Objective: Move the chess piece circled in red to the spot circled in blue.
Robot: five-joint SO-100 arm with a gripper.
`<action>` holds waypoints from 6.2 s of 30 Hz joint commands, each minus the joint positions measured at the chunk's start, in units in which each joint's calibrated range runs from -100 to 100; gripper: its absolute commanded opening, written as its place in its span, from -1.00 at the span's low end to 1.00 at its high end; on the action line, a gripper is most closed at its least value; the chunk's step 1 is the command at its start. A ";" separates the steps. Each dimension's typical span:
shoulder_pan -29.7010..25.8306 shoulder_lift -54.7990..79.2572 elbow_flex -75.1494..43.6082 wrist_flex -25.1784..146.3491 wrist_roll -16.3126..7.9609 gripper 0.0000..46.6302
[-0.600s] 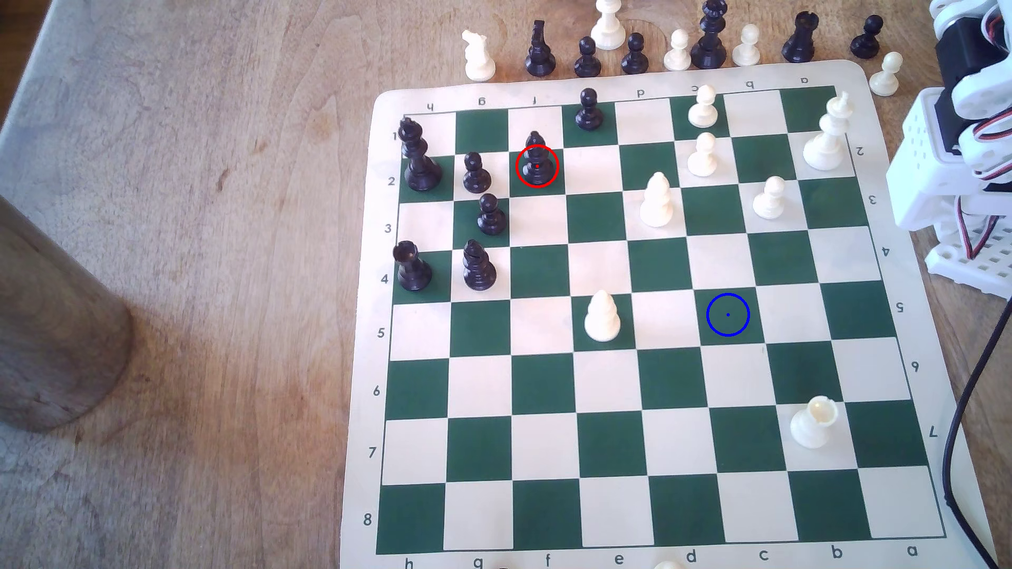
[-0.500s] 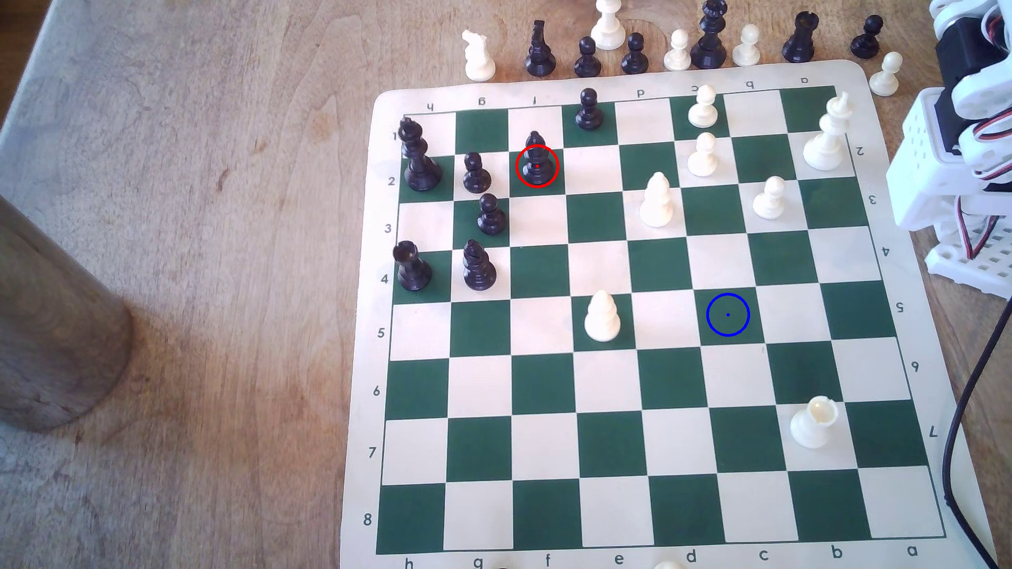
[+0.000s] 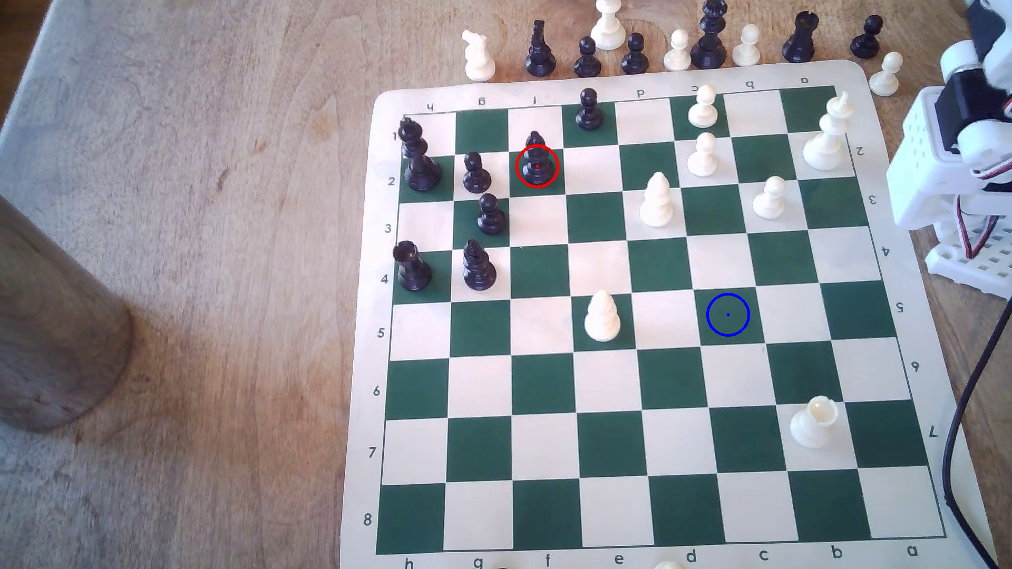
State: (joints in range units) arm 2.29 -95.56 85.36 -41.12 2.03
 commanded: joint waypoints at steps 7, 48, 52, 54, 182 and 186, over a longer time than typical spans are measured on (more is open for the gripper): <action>6.98 -0.20 -19.18 45.54 -0.63 -0.99; 8.23 38.77 -41.30 95.91 -12.26 -0.83; 8.08 48.53 -45.92 94.43 -13.04 -0.79; 7.84 50.82 -47.19 93.94 -13.28 -0.78; 1.98 62.28 -44.38 85.91 -11.92 -0.98; 0.02 54.39 -37.94 88.21 -12.21 -0.98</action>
State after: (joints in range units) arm 3.61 -29.53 43.88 45.82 -10.13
